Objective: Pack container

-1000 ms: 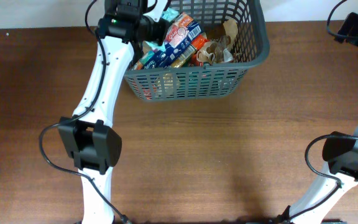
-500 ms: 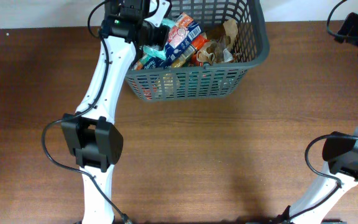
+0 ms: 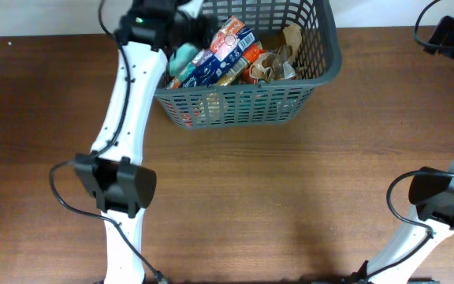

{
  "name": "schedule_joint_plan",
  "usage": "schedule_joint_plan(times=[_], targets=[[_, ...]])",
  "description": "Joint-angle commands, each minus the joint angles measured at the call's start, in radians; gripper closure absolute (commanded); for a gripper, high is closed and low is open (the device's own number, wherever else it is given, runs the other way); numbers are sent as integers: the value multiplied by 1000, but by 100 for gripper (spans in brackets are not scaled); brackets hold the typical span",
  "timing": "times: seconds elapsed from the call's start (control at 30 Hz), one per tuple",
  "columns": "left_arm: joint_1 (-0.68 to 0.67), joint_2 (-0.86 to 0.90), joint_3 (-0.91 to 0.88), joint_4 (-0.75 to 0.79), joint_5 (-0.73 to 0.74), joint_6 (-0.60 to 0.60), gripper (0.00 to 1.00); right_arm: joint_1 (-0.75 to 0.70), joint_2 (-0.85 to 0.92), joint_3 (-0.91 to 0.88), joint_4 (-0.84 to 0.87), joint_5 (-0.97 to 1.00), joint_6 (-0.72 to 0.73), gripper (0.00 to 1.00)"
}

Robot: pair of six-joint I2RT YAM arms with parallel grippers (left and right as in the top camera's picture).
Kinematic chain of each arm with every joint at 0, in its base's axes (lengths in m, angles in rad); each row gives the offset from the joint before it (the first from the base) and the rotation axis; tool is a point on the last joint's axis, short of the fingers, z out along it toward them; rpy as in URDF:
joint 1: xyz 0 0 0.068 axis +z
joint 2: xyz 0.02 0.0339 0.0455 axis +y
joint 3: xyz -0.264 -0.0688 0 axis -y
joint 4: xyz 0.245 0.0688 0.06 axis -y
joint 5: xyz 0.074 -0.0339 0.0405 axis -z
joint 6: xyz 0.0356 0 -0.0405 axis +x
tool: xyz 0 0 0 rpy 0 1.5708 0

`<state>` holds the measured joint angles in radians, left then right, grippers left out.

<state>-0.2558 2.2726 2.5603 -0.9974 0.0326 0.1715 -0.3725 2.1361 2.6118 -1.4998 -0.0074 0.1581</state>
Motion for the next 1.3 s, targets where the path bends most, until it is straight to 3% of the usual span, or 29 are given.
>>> schedule_joint_plan(times=[0.0, 0.17, 0.4, 0.53, 0.67, 0.87, 1.27], targets=[[3, -55, 163, -34, -90, -2, 13, -1, -13, 3, 0, 9, 8, 1], [6, -145, 327, -132, -246, -2, 13, -1, -13, 3, 0, 9, 8, 1], [69, -290, 385, -309, -429, -7, 0, -1, -13, 3, 0, 9, 8, 1], [157, -374, 385, -420, -531, -110, 0, -1, -13, 3, 0, 9, 8, 1], [277, -437, 385, -491, -526, -177, 1, -1, -13, 3, 0, 9, 8, 1], [409, -480, 385, -564, -417, -183, 1, -1, -13, 3, 0, 9, 8, 1], [471, -491, 385, -631, -334, -183, 1, -1, -13, 3, 0, 9, 8, 1]])
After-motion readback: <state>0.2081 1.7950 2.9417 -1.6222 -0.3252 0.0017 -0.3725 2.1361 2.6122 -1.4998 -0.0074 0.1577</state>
